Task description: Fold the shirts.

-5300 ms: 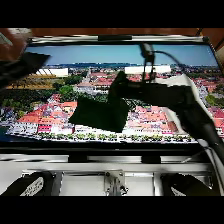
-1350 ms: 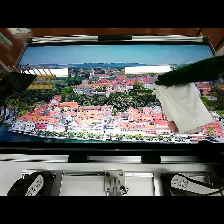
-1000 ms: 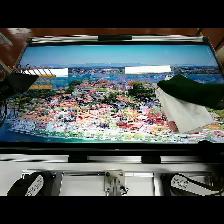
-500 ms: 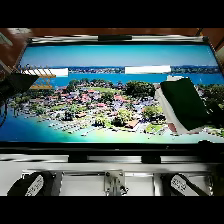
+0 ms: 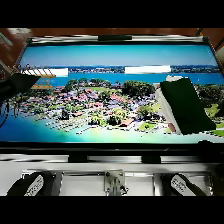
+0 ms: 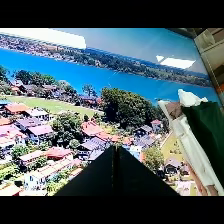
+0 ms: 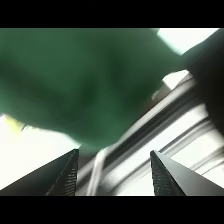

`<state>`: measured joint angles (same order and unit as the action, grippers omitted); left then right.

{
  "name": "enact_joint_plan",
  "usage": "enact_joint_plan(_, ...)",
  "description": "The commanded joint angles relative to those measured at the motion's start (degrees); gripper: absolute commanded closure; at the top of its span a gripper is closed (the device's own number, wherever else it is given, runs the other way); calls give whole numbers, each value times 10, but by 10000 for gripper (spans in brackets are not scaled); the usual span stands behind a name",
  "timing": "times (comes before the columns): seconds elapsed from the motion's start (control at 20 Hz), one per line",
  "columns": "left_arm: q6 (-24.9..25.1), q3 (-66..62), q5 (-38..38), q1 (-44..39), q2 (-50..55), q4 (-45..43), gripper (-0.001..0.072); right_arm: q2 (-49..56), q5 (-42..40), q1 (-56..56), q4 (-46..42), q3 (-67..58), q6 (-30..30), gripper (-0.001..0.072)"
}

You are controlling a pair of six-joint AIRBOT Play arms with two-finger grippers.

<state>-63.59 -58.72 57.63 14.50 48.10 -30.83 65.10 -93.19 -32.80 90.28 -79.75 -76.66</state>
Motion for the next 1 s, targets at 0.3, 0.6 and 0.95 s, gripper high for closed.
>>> enact_joint_plan(0.3,-202,-245,174,-235,233,-533,676,45,232,338,-26,-189,-75,167)
enact_joint_plan(0.6,-248,-307,278,-291,324,-558,101,180,121,473,84,-189,-43,156)
enact_joint_plan(0.95,-248,-307,284,-285,325,-558,101,189,131,473,93,-189,-44,156)
